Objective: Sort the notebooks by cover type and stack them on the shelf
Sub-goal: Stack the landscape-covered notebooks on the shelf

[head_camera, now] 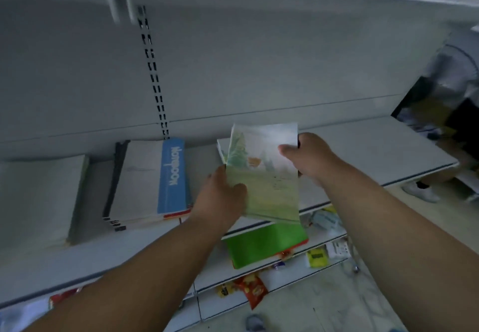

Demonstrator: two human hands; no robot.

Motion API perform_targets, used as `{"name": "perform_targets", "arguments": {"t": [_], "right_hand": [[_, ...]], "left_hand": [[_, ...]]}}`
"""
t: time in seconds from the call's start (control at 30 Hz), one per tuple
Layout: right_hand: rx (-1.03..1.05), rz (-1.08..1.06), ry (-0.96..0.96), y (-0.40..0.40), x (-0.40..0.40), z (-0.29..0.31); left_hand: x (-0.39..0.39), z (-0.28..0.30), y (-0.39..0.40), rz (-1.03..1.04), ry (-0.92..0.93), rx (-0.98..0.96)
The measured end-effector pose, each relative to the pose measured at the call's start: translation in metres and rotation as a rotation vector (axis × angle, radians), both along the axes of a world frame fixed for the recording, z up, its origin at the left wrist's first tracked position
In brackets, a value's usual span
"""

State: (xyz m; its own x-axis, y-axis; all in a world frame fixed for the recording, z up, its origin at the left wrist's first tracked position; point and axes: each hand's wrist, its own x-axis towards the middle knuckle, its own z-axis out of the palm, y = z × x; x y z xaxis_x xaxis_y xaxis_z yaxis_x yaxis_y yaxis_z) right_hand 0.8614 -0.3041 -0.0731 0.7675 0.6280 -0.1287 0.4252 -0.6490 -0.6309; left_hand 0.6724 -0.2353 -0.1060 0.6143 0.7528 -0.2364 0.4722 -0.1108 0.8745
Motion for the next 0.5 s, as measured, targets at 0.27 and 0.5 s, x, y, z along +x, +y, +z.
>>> {"name": "perform_targets", "arguments": {"t": [0.27,0.5], "right_hand": [[-0.250,0.305,-0.159,0.069,0.066,-0.025],[-0.306,0.393,-0.266,0.083,0.077,-0.048]], "left_hand": [[0.059,0.002,0.021,0.114,0.394,0.178],[0.073,-0.014,0.022,0.091,0.621,0.326]]}}
